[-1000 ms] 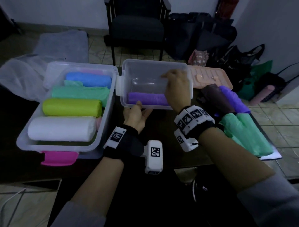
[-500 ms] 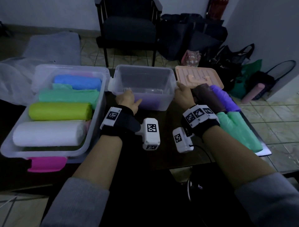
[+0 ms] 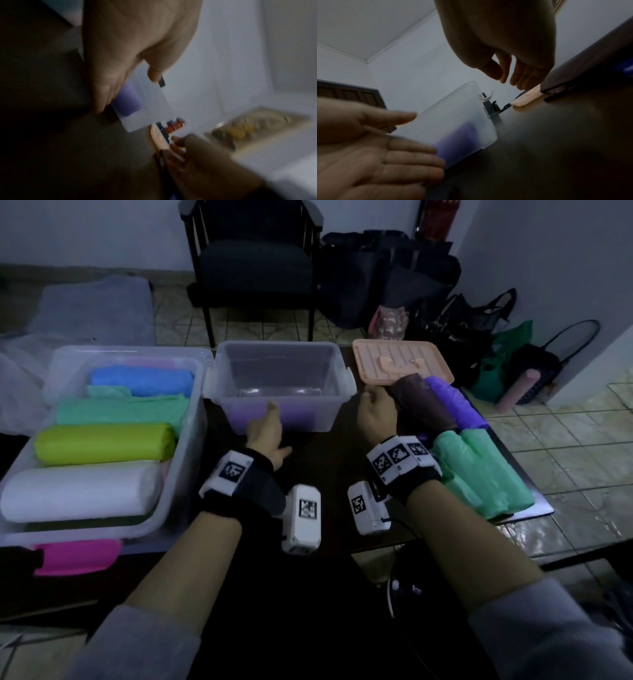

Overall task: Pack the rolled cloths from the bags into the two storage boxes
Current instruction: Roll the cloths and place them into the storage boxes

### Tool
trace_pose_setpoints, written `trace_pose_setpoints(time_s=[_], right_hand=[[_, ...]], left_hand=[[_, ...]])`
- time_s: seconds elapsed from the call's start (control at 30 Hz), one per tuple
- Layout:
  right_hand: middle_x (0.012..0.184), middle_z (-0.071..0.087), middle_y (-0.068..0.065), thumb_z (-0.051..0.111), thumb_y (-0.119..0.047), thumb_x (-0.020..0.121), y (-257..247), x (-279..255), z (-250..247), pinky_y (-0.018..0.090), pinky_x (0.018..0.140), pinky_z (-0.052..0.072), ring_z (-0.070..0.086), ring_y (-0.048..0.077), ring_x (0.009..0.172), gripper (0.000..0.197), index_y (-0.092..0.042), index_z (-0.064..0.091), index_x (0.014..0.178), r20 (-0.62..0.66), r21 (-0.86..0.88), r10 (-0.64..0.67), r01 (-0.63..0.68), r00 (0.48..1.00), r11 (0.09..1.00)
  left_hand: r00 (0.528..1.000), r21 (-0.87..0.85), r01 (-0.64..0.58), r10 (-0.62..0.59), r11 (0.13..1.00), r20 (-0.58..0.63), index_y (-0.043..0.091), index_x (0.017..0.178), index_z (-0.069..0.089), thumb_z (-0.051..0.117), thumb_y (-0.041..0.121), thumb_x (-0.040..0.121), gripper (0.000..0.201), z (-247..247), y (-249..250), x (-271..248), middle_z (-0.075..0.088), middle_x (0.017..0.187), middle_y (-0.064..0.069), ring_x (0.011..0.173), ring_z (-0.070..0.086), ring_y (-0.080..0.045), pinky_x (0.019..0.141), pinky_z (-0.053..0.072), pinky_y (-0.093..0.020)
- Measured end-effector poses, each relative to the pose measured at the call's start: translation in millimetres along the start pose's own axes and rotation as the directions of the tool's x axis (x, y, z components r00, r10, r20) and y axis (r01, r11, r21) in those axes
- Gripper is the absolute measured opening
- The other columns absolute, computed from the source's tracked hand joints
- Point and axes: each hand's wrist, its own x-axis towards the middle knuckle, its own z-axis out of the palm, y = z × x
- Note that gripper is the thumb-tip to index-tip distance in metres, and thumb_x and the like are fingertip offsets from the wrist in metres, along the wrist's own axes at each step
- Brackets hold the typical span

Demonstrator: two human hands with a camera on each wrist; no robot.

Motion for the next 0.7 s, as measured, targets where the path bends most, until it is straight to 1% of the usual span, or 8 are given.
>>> trace_pose_setpoints(time_s=[0.07,0.1,0.17,0.23,0.3,0.4,0.5,0.7], right_hand=[[0.133,0.049,0.011,0.046,-0.008,0.090,14.3,-6.2,-9.7,0.036,0.101,0.037,0.046,0.027,0.124,0.036,-0.013,0.055,0.125,-0.065,-0.094,0.050,-0.056,0.997,0.994],[0.133,0.047,0.011,0.048,-0.007,0.088,20.7,-10.2,-16.0,0.039,0.102,0.036,0.042,0.028,0.125,0.037,-0.015,0.055,0.123,-0.090,-0.155,0.058,-0.071,0.994,0.985],[0.135,0.041,0.011,0.051,-0.010,0.086,31.1,-17.4,-31.8,0.043,0.103,0.032,0.035,0.031,0.127,0.039,-0.018,0.052,0.125,-0.123,-0.304,0.057,-0.092,0.991,0.948],[0.137,0.035,0.014,0.053,-0.012,0.085,39.4,-21.8,-52.1,0.045,0.103,0.030,0.031,0.033,0.128,0.043,-0.015,0.046,0.127,-0.185,-0.425,0.037,-0.114,0.982,0.898],[0.135,0.034,0.018,0.054,-0.013,0.084,49.9,-23.3,-73.1,0.045,0.101,0.029,0.030,0.035,0.127,0.043,-0.008,0.043,0.125,-0.306,-0.498,0.015,-0.173,0.952,0.850],[0.133,0.036,0.020,0.049,-0.016,0.088,70.2,-23.0,-102.6,0.043,0.100,0.029,0.031,0.034,0.127,0.042,-0.001,0.042,0.126,-0.418,-0.506,0.096,-0.320,0.903,0.801],[0.137,0.035,0.019,0.048,-0.019,0.091,85.7,-24.1,-122.9,0.043,0.102,0.030,0.032,0.035,0.128,0.045,-0.003,0.038,0.132,-0.302,-0.527,0.290,-0.413,0.908,0.743],[0.121,0.056,0.019,0.055,-0.027,0.087,94.2,-15.9,-123.8,0.036,0.092,0.040,0.051,0.035,0.115,0.044,0.002,0.052,0.121,-0.016,-0.543,0.274,-0.238,0.962,0.805]], left_hand=[[0.991,0.365,-0.079,0.034,0.928,0.128,0.007,0.139,0.039,0.046,0.036,0.097,0.052,12.7,-20.1,-12.6,0.046,0.136,-0.007,0.119,0.046,-0.022,0.098,0.037,-0.034],[0.979,0.579,-0.156,0.046,0.800,0.200,0.006,0.138,0.041,0.045,0.037,0.097,0.052,18.7,-31.7,-16.5,0.045,0.140,-0.009,0.121,0.046,-0.022,0.101,0.036,-0.031],[0.957,0.884,-0.255,-0.030,0.391,0.289,0.012,0.148,0.022,0.039,0.047,0.096,0.064,27.2,-54.7,-23.6,0.018,0.155,-0.014,0.141,0.021,-0.030,0.115,0.021,-0.042],[0.947,0.956,-0.293,-0.129,0.027,0.294,0.023,0.151,0.005,0.032,0.055,0.095,0.070,27.6,-73.0,-30.6,-0.010,0.158,-0.010,0.144,-0.010,-0.035,0.115,0.004,-0.052],[0.937,0.933,-0.326,-0.182,-0.156,0.297,0.029,0.150,-0.006,0.031,0.060,0.093,0.075,22.9,-83.6,-36.5,-0.025,0.155,-0.007,0.141,-0.022,-0.035,0.114,-0.004,-0.053],[0.929,0.914,-0.350,-0.202,-0.203,0.311,0.034,0.148,-0.013,0.030,0.065,0.090,0.078,14.3,-87.6,-35.4,-0.031,0.152,-0.002,0.140,-0.027,-0.030,0.114,-0.008,-0.050],[0.925,0.909,-0.356,-0.217,-0.216,0.311,0.034,0.147,-0.014,0.030,0.065,0.090,0.079,13.2,-85.5,-34.9,-0.032,0.152,-0.002,0.140,-0.027,-0.030,0.114,-0.009,-0.050],[0.926,0.910,-0.357,-0.211,-0.212,0.314,0.035,0.147,-0.014,0.032,0.065,0.090,0.080,13.1,-85.1,-35.5,-0.031,0.152,-0.002,0.140,-0.027,-0.030,0.114,-0.008,-0.050]])
